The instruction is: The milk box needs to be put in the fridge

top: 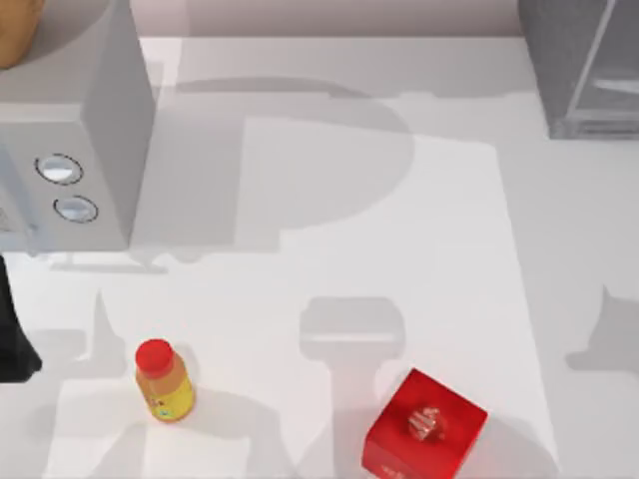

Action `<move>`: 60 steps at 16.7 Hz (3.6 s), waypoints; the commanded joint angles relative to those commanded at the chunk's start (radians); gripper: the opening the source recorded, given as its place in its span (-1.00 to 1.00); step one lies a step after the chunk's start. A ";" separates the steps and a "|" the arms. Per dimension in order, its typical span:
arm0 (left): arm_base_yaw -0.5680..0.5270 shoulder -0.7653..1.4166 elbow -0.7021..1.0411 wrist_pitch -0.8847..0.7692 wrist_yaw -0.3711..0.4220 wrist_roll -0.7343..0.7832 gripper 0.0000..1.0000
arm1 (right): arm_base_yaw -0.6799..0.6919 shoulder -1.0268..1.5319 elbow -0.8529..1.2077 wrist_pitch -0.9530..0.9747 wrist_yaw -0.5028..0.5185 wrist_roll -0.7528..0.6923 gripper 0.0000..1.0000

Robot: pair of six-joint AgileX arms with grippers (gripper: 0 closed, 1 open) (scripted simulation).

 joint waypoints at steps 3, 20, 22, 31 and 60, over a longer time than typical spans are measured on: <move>0.000 0.000 0.000 0.000 0.000 0.000 1.00 | -0.095 -0.101 -0.072 0.014 -0.041 -0.067 -1.00; 0.000 0.000 0.000 0.000 0.000 0.000 1.00 | -0.187 0.319 0.107 0.267 -0.110 -0.082 -1.00; 0.000 0.000 0.000 0.000 0.000 0.000 1.00 | -0.210 0.508 0.191 0.369 -0.131 -0.073 -1.00; 0.000 0.000 0.000 0.000 0.000 0.000 1.00 | -0.321 1.387 0.583 0.851 -0.238 -0.059 -1.00; 0.000 0.000 0.000 0.000 0.000 0.000 1.00 | -0.358 2.230 1.380 0.945 -0.280 -0.061 -1.00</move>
